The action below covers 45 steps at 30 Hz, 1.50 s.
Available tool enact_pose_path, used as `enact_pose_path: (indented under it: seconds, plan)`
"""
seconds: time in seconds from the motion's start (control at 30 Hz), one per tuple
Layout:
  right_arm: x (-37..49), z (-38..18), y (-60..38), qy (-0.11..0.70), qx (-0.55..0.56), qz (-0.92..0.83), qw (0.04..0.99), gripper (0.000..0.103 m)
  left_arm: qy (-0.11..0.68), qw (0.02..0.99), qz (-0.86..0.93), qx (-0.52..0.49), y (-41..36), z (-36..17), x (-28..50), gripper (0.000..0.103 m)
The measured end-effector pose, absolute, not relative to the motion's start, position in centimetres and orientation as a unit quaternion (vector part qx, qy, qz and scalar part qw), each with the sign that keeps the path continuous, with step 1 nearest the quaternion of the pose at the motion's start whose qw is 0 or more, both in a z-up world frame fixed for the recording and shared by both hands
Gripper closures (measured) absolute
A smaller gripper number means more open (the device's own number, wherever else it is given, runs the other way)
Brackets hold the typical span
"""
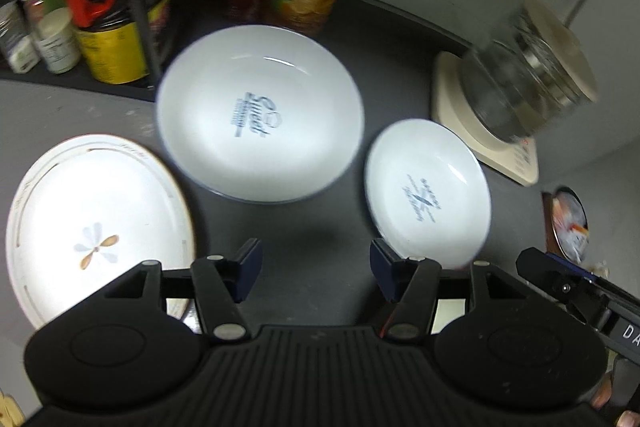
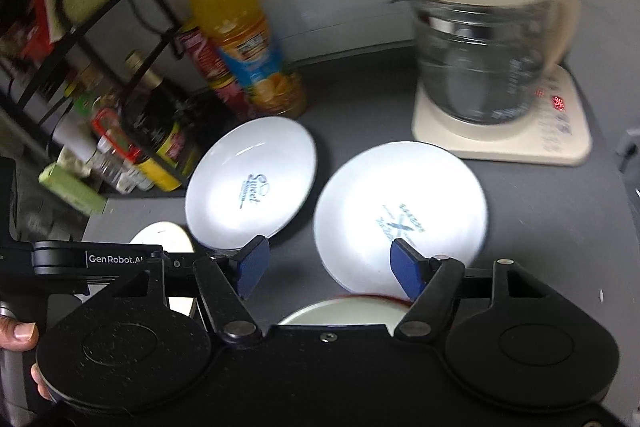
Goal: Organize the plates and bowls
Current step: 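Move both grippers over the white 'Sweet' plate, then close both grippers side by side on the 'Sweet' plate's rim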
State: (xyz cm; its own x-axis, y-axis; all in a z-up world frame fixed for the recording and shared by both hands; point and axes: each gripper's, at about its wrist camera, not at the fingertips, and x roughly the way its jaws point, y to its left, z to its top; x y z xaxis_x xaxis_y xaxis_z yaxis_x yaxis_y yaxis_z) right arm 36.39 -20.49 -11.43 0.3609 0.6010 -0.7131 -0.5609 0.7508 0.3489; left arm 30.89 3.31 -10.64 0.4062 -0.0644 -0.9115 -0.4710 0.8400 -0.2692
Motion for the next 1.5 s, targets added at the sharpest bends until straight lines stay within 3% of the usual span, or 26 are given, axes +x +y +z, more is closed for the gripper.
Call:
enact_pose_path:
  seconds: [0.37,0.8,1.5]
  plan:
    - [38.3,-11.7,-17.2,0.443,-0.052,0.436,0.782,0.029,0.518,0.777,0.214,-0.285,4.3,-10.9,29.1,0.045]
    - [38.6,-12.4,-14.7,0.433,-0.126,0.479,0.753,0.014,0.498,0.753,0.283,-0.325,4.3,-10.9,26.7,0.045]
    - [41.5,-14.8,-10.3,0.469,-0.092,0.410,0.777,0.014,0.478,0.760,0.275,-0.345,9.6,-13.5,27.8,0.045]
